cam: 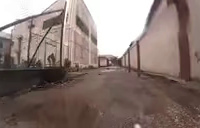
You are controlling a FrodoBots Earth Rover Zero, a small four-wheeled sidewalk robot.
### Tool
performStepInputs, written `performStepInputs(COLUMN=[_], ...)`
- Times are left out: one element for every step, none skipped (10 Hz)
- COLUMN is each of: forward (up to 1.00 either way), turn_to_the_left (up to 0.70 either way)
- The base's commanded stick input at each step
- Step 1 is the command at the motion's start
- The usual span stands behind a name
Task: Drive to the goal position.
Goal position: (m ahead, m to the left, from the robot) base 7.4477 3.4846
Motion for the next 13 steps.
performStepInputs(forward=[0.70, 0.70, 0.70, 0.70, 0.70, 0.70, 0.70, 0.70, 0.70, 0.70, 0.70, 0.70, 0.70], turn_to_the_left=[0.12, 0.12, 0.12, 0.12, 0.12, 0.12, 0.12, 0.12, 0.12, 0.12, -0.23, -0.23, -0.23])
